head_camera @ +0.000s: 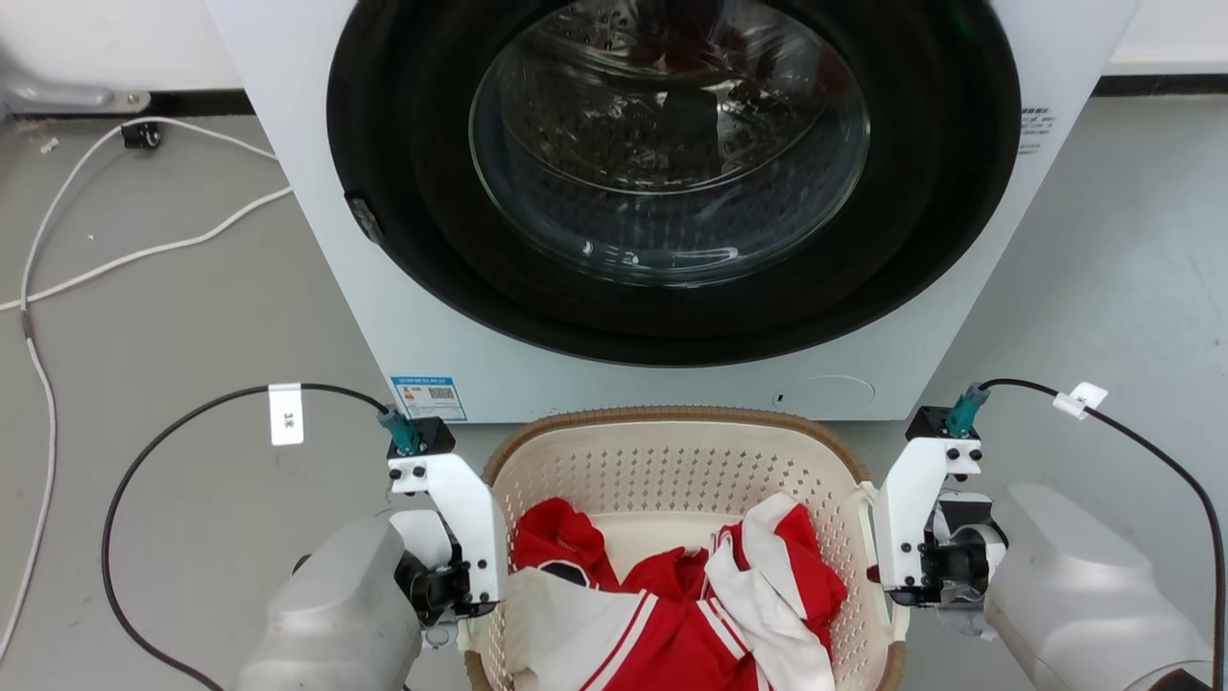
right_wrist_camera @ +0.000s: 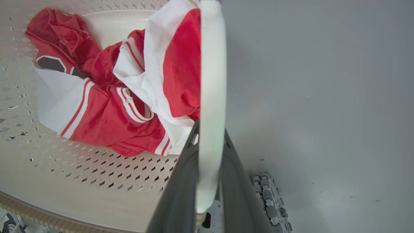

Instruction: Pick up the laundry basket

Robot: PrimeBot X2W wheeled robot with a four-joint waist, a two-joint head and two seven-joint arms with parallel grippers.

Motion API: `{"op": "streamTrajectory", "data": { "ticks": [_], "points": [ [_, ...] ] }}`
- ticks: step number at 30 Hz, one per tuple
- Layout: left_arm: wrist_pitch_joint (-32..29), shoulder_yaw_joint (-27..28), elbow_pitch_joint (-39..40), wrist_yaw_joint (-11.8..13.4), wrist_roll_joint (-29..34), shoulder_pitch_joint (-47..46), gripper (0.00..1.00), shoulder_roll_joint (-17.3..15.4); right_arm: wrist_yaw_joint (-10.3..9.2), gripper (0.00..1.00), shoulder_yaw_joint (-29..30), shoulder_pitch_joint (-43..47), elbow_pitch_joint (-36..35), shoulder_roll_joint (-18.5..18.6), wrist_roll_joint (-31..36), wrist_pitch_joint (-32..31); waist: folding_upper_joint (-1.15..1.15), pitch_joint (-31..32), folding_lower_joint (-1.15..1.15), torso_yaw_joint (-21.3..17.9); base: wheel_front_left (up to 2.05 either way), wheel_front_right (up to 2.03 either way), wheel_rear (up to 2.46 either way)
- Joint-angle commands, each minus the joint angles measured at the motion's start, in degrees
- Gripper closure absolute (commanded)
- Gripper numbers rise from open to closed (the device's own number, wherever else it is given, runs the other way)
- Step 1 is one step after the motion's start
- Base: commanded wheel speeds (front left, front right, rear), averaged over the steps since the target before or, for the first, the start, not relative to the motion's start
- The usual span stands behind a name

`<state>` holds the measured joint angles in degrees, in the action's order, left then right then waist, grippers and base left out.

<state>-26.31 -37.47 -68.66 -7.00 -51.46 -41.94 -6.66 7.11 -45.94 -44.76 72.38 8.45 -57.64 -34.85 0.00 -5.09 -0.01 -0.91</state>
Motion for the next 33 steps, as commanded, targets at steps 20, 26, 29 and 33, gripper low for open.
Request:
{"op": "streamTrajectory", "data": {
  "ticks": [20,26,29,33],
  "points": [
    [1.25,-3.85,0.09,-0.83,-3.93,4.68,1.0,2.28,0.67,1.0,1.55,1.42,1.14,-1.65,0.88,-6.17,0.0,6.11,0.01,-0.94,0.0,0.0,0.0],
    [2.39,-4.23,-0.35,-0.83,-4.7,4.76,1.0,2.47,0.67,1.0,1.72,2.32,1.14,-1.68,2.07,-6.57,0.0,6.66,0.01,-0.75,0.0,0.0,0.0],
    [2.24,-4.62,-0.56,-0.83,-5.04,4.5,1.0,2.5,0.67,1.0,2.11,2.44,1.15,-1.95,2.67,-6.74,0.0,6.77,0.01,-0.78,0.0,0.0,0.0],
    [2.29,-5.21,-0.62,-0.83,-5.57,4.18,1.0,2.41,0.68,1.0,2.75,2.63,1.14,-2.32,3.45,-7.01,0.0,6.84,0.01,-0.79,0.0,0.0,0.0]
  ]
}}
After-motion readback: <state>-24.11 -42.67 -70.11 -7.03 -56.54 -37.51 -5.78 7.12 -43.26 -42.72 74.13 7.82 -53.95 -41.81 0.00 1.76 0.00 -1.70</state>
